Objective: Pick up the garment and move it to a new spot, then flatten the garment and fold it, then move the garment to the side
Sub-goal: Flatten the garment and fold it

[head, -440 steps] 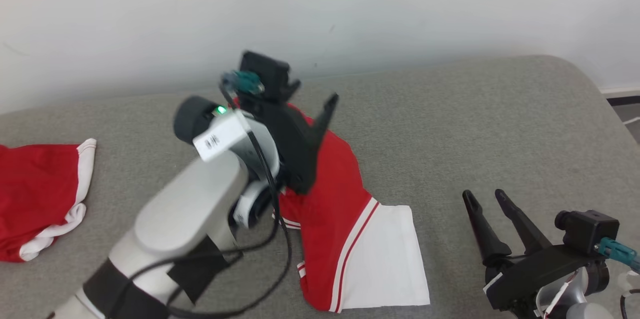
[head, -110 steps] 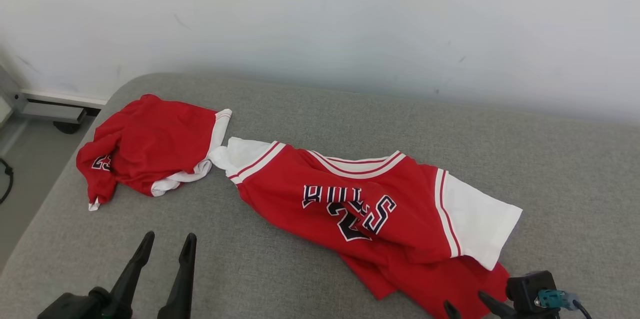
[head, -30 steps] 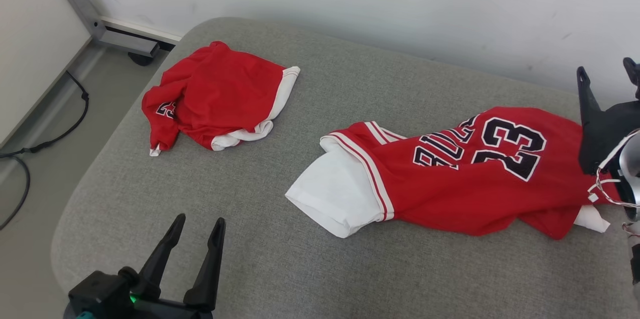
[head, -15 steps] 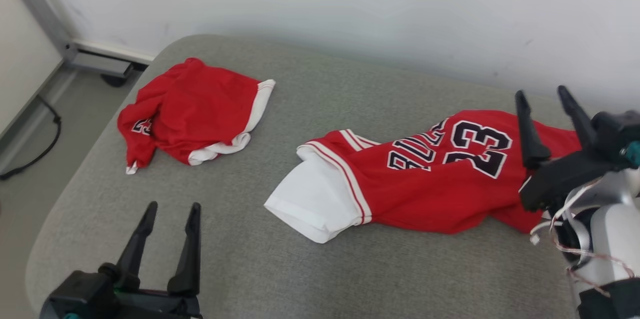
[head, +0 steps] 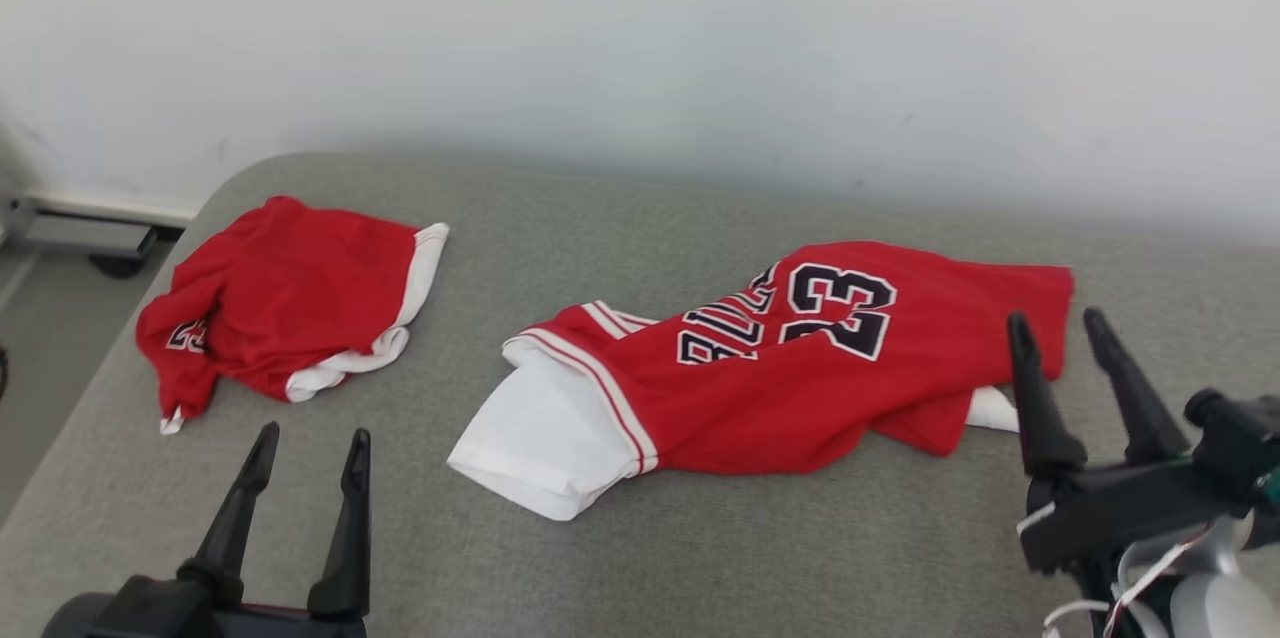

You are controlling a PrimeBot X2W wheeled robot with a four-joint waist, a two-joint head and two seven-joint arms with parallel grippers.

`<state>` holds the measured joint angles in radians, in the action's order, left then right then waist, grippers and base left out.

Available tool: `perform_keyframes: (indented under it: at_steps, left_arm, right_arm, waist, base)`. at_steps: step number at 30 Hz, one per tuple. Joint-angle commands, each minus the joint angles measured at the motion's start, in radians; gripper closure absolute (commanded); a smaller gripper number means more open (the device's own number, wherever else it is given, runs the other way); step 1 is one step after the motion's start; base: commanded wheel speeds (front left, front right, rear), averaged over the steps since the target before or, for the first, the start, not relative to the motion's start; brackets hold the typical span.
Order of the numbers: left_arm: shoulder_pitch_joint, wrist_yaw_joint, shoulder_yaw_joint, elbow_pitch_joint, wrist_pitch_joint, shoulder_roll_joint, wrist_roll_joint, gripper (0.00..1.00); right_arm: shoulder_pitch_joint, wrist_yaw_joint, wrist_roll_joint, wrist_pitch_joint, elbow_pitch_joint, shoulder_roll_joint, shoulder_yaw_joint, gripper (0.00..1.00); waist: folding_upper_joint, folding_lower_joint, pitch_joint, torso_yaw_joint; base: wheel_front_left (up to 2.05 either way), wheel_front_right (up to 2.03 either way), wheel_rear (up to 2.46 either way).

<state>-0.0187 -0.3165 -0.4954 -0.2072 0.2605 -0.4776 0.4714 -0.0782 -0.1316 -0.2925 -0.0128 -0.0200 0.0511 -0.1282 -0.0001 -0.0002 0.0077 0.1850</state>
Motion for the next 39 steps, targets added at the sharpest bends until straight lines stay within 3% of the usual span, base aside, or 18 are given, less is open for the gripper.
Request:
perform_keyframes:
  at_steps: [1, 9, 18, 29, 39]
  left_arm:
    - [0.017, 0.005, -0.01, 0.012, -0.007, -0.018, -0.014, 0.0]
    - [0.03, 0.014, -0.023, 0.027, -0.065, -0.014, 0.035, 0.0]
    - [0.075, 0.028, 0.046, 0.047, -0.024, 0.043, 0.149, 0.0]
    - [0.078, 0.069, -0.001, 0.099, -0.059, -0.026, 0.095, 0.0]
    - [0.051, 0.058, -0.033, 0.064, -0.125, -0.067, 0.054, 0.0]
  right_arm:
    - [0.039, 0.002, -0.01, 0.014, -0.018, 0.0, 0.013, 0.0]
    - [0.166, 0.002, -0.067, 0.052, -0.082, 0.0, 0.032, 0.0]
    - [0.227, 0.002, -0.103, 0.035, -0.078, 0.0, 0.023, 0.0]
    - [0.267, 0.002, -0.07, 0.042, -0.023, 0.0, 0.025, 0.0]
    - [0.256, 0.002, -0.05, 0.05, -0.027, 0.0, 0.021, 0.0]
  waist:
    - [0.0001, 0.0002, -0.036, -0.043]
    - [0.0001, 0.0002, -0.05, -0.065]
    - [0.0001, 0.0002, -0.056, -0.081]
    - [0.0001, 0.0002, -0.048, -0.099]
    - [0.0001, 0.0002, -0.042, -0.098]
  base:
    - [0.0, 0.0, 0.0]
    - [0.0, 0.0, 0.0]
    - [0.0, 0.0, 0.0]
    - [0.0, 0.0, 0.0]
    - [0.0, 0.0, 0.0]
